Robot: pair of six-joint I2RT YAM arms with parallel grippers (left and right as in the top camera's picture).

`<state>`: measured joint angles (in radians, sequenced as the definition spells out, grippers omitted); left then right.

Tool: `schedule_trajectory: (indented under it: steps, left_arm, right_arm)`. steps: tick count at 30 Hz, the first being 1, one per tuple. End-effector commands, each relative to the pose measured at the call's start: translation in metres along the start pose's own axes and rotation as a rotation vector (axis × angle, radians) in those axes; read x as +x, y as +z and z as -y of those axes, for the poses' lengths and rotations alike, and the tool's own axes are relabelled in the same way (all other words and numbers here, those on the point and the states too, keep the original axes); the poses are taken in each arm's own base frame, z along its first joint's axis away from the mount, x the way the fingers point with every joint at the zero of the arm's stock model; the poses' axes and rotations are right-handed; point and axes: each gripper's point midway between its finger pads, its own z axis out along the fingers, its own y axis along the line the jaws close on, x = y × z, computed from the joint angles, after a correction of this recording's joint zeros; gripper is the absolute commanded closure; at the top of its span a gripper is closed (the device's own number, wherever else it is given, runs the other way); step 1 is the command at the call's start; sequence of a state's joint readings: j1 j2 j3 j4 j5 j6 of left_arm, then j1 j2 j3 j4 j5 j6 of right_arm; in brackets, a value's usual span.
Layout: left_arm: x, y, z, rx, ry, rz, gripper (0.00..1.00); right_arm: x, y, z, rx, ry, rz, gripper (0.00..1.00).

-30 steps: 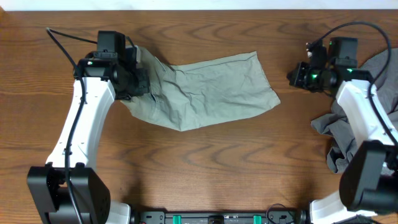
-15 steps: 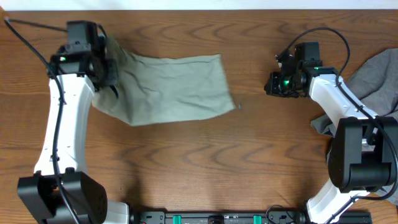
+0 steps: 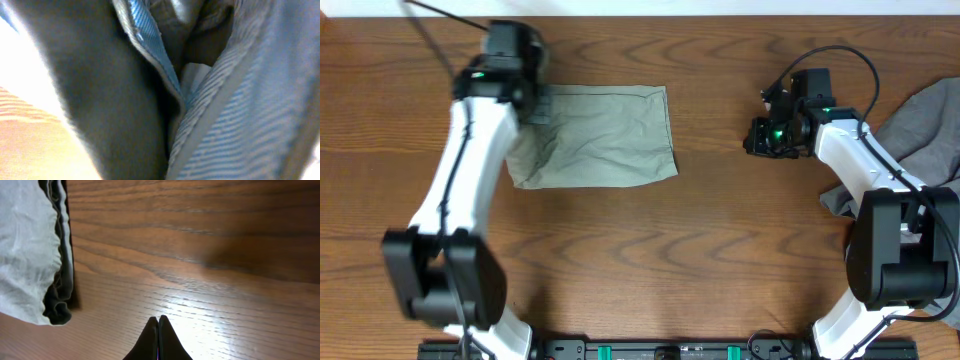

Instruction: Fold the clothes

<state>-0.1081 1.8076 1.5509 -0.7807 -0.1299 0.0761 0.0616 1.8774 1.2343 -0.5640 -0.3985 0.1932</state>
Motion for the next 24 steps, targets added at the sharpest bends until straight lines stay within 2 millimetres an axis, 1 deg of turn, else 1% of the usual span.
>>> schedule_trajectory:
  steps: [1, 2, 4, 5, 7, 12, 15, 16, 17, 19, 21, 24]
  left_arm:
    - [-0.005, 0.009, 0.033, 0.041, -0.092, -0.001, 0.94]
    - [-0.005, 0.012, 0.043, 0.048, -0.123, -0.005, 0.94]
    - [-0.004, 0.015, 0.054, 0.058, -0.146, -0.01, 0.94]
    - [-0.002, 0.018, 0.064, 0.064, -0.174, -0.018, 0.94]
    - [-0.001, 0.021, 0.071, 0.069, -0.184, -0.023, 0.94]
    - [0.003, 0.025, 0.082, 0.074, -0.196, -0.04, 0.94]
    - [0.007, 0.023, 0.079, 0.062, -0.192, -0.051, 0.94]
    - [0.009, 0.021, 0.074, 0.045, -0.183, -0.058, 0.94]
    - [0.012, 0.019, 0.064, 0.005, -0.179, -0.065, 0.94]
    - [0.017, 0.01, 0.036, -0.109, -0.157, -0.071, 0.94]
    - [0.019, -0.004, 0.005, -0.226, -0.131, -0.068, 0.94]
    - [0.019, -0.025, -0.036, -0.346, -0.115, -0.056, 0.94]
  right_arm:
    - [0.003, 0.003, -0.01, -0.008, -0.026, -0.01, 0.99]
    - [0.004, 0.003, -0.012, -0.01, -0.03, -0.011, 0.99]
    - [0.005, 0.004, -0.014, -0.012, -0.036, -0.014, 0.99]
    - [0.006, 0.005, -0.017, -0.013, -0.043, -0.017, 0.99]
    - [0.006, 0.006, -0.018, -0.012, -0.048, -0.019, 0.99]
    - [0.008, 0.007, -0.02, -0.01, -0.053, -0.025, 0.99]
    - [0.01, 0.008, -0.022, -0.01, -0.056, -0.029, 0.99]
    - [0.01, 0.008, -0.022, -0.01, -0.056, -0.029, 0.99]
    - [0.01, 0.008, -0.022, -0.011, -0.057, -0.029, 0.99]
    - [0.009, 0.008, -0.021, -0.005, -0.057, -0.027, 0.99]
    - [0.009, 0.008, -0.019, 0.009, -0.057, -0.024, 0.99]
    - [0.008, 0.008, -0.017, 0.022, -0.058, -0.02, 0.99]
